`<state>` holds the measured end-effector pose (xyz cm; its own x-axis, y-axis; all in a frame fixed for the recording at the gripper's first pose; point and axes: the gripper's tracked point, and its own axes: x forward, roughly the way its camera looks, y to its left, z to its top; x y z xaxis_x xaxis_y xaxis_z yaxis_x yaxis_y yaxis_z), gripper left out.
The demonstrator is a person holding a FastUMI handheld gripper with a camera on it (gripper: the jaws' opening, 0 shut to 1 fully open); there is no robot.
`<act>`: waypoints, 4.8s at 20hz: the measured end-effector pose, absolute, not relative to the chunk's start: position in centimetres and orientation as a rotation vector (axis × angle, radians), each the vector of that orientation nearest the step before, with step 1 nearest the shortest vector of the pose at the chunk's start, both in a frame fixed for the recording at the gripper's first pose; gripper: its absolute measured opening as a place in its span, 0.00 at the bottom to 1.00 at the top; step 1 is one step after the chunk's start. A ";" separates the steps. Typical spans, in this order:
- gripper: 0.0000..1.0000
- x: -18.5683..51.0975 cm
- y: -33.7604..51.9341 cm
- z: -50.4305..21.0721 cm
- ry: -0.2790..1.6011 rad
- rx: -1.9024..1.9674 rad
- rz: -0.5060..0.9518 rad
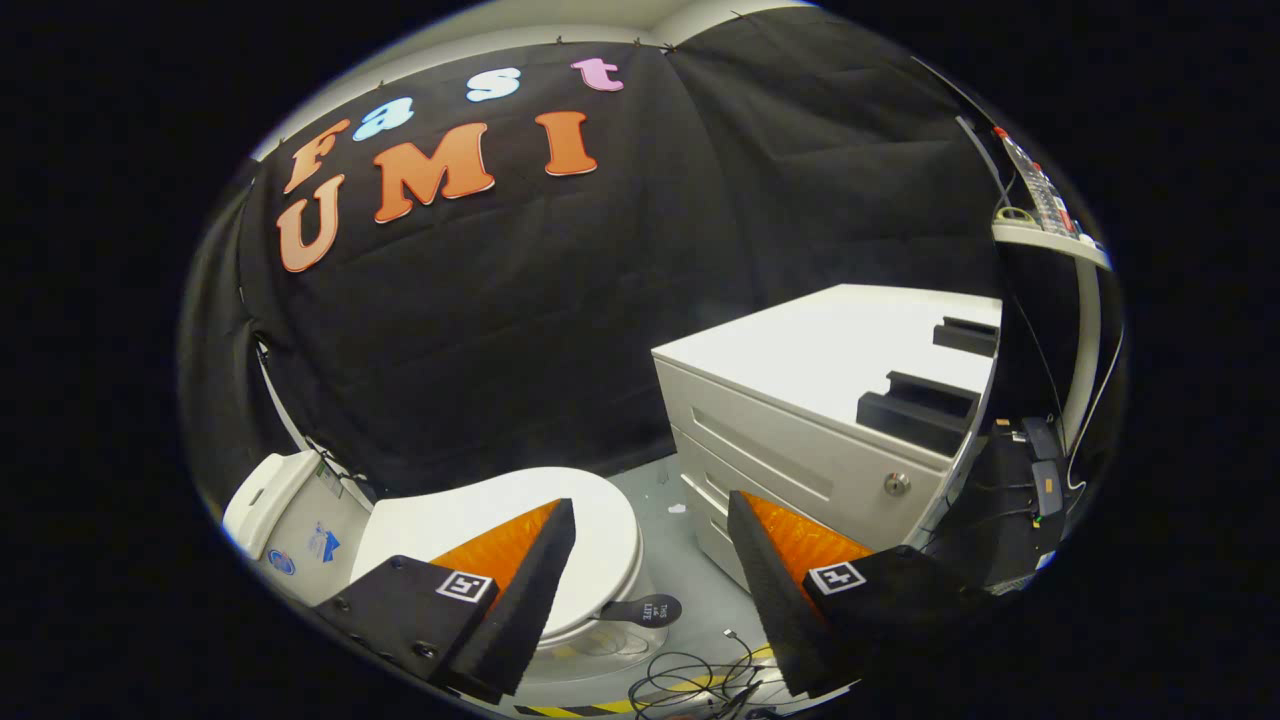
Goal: Open the toilet lid.
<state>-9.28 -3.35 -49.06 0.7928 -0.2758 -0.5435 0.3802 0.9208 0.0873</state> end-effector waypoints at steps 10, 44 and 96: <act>0.99 -14.3 -4.0 -59.9 0.782 0.395 -0.461; 0.08 -11.8 -0.2 -62.6 0.727 1.040 -0.429; 0.08 -2.4 27.9 -30.5 0.453 0.255 -0.112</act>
